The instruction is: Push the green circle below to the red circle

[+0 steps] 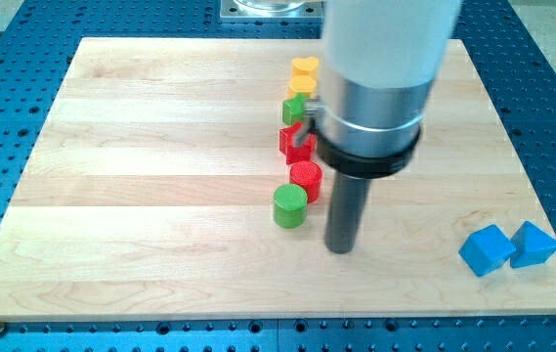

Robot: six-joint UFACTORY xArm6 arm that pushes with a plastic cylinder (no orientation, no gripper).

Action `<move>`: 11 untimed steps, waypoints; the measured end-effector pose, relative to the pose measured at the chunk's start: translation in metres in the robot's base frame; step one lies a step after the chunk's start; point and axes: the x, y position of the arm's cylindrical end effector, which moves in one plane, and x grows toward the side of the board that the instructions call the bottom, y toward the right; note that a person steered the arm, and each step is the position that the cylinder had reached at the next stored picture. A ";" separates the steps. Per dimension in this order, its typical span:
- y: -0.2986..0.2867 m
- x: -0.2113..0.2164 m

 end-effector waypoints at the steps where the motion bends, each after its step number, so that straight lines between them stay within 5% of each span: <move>1: 0.004 -0.004; 6: -0.013 -0.066; 10: -0.005 -0.068; 11: 0.015 -0.040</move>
